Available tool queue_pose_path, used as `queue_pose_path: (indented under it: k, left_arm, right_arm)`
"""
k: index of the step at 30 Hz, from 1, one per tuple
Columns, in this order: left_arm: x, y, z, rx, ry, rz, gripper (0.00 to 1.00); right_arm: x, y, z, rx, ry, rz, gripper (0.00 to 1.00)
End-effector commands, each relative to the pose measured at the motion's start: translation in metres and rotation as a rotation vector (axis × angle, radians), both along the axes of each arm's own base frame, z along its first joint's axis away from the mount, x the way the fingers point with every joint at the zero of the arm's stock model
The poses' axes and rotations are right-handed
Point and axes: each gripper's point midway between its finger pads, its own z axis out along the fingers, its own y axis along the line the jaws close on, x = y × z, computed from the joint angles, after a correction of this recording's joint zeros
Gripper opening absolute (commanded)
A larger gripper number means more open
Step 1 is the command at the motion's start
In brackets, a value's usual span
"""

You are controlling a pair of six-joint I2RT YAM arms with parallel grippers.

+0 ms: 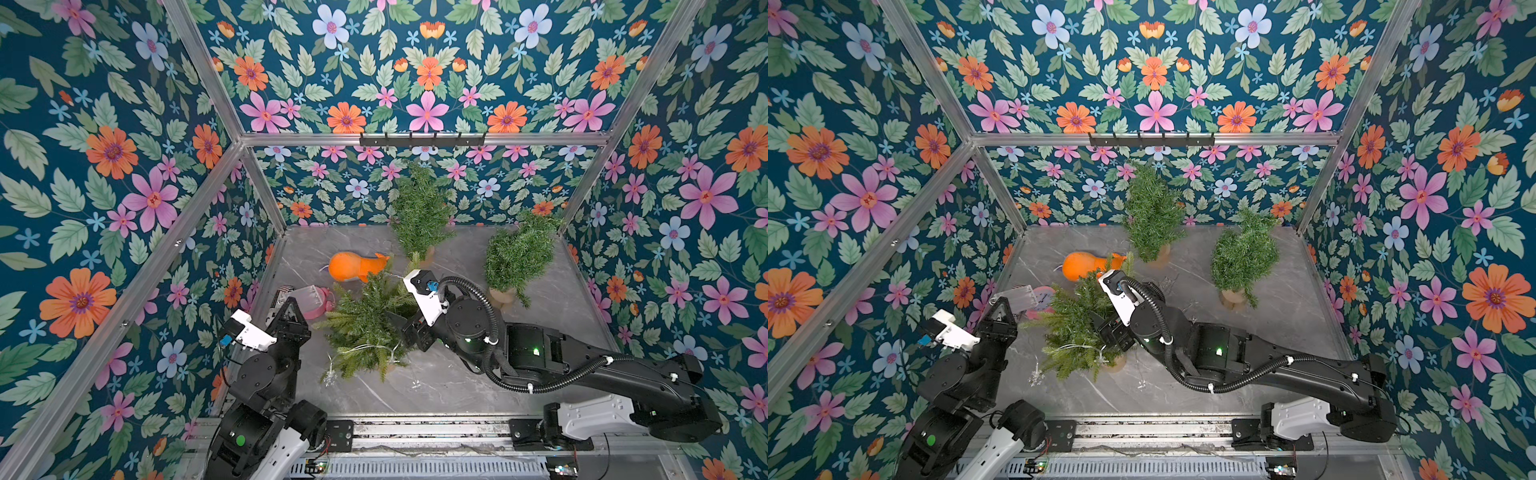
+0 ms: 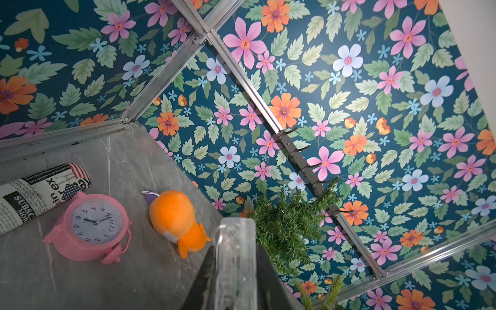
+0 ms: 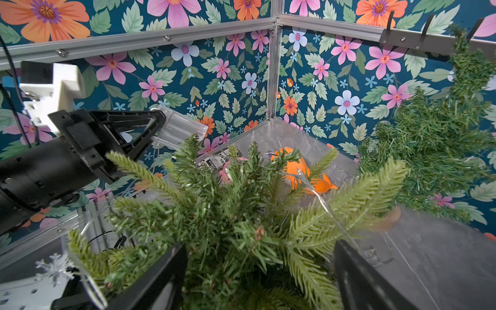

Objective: Wrap string light around the christmas tree
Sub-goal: Wrap the light string around the Christmas tree.

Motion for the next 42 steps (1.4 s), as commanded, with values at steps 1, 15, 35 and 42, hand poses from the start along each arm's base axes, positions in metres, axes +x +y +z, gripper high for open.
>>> queue_pose_path:
  k: [1,15,35,42]
  left_arm:
    - [0.003,-0.003,0.006,-0.025,-0.009,-0.003,0.09]
    - [0.023,-0.006,0.006,-0.048,-0.003,0.048,0.11]
    - [0.071,-0.019,-0.023,-0.097,0.052,0.046,0.10]
    - [0.097,0.013,-0.059,-0.304,0.055,-0.033,0.03]
  right_arm:
    - [-0.001,0.002,0.001,0.024,0.017,0.003,0.85]
    - [-0.005,-0.002,0.000,0.056,0.048,0.018,0.84]
    - [-0.013,-0.010,0.011,0.101,0.052,0.052,0.83]
    - [-0.012,-0.013,0.014,0.101,0.043,0.044,0.83]
